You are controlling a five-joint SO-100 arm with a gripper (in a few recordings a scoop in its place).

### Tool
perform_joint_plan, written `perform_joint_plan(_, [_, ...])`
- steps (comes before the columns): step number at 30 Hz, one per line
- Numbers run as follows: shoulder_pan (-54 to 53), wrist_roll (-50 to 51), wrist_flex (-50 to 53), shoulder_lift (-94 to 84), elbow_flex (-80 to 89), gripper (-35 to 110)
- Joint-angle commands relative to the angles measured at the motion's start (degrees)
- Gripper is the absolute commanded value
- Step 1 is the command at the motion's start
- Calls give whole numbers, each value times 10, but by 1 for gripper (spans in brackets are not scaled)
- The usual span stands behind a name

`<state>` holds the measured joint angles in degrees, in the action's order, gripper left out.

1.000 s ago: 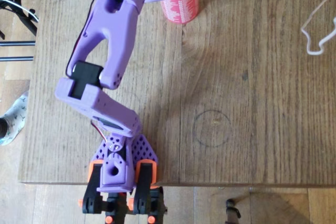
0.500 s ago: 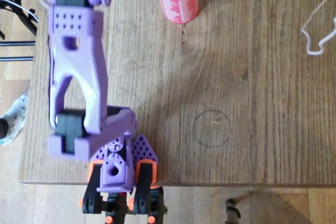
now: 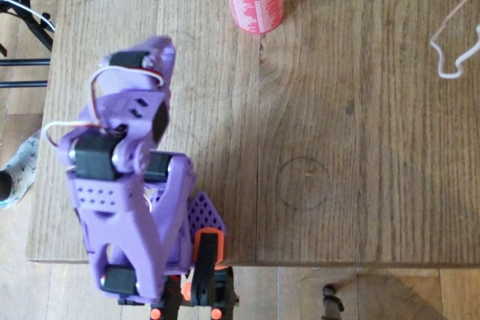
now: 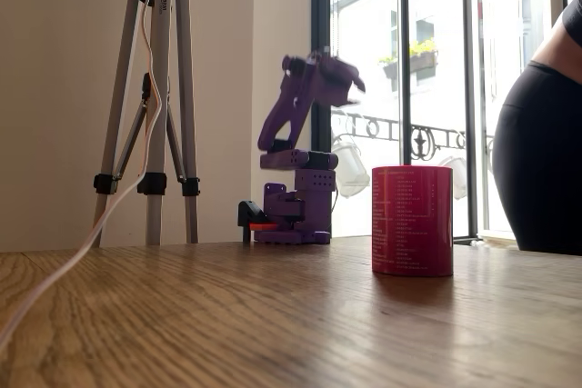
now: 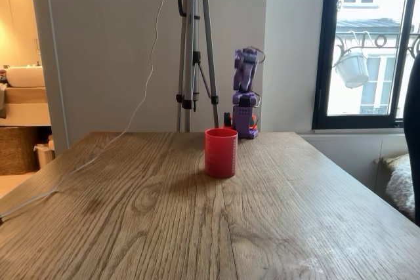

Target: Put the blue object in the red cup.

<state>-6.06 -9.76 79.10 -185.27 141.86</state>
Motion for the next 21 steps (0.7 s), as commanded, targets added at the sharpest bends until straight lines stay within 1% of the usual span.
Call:
perform_joint_plan(1, [-3, 26, -2, -40, 105, 1])
perform_joint_plan(9, [-24, 60, -79, -40, 252, 1])
perform_joint_plan(12, [-54, 59, -94, -40, 309, 1])
perform_joint_plan(15, [-79, 79, -97, -40, 316, 1])
perform_joint_plan(21, [-83, 79, -97, -41, 316, 1])
